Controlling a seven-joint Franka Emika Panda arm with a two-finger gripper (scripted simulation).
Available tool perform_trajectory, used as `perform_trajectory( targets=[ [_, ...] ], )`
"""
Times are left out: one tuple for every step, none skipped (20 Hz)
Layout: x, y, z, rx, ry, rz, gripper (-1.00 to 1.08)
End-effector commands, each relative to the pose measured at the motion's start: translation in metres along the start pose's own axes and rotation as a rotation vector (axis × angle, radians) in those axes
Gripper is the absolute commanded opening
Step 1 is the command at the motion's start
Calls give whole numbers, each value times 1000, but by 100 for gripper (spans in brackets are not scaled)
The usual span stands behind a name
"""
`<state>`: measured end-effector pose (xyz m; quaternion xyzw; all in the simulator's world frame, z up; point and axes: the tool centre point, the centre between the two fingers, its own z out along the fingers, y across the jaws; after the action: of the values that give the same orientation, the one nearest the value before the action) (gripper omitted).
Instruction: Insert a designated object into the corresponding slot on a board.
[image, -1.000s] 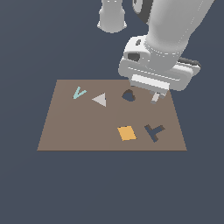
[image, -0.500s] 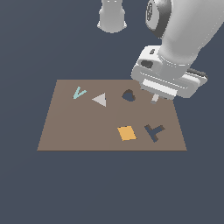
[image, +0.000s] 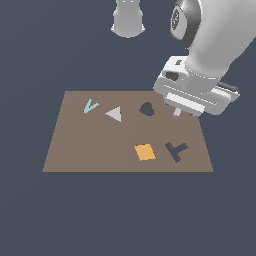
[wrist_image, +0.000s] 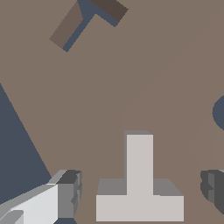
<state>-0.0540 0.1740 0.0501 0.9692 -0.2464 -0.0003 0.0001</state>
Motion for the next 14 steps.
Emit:
perform_trajectory(
  targets=[
    [0,0,1,0,0,0,100],
    [0,0,3,0,0,0,100],
    [0,0,5,0,0,1,100],
    [0,0,8,0,0,1,100],
    [0,0,12,0,0,2,100],
    [0,0,15,0,0,2,100],
    [0,0,17,0,0,3,100],
    [0,0,19,0,0,3,100],
    [0,0,20,0,0,3,100],
    [1,0,20,0,1,4,100],
    [1,0,20,0,1,4,-100],
    [1,0,20,0,1,4,-100],
    [1,0,20,0,1,4,-100],
    [1,0,20,0,1,4,-100]
  ],
)
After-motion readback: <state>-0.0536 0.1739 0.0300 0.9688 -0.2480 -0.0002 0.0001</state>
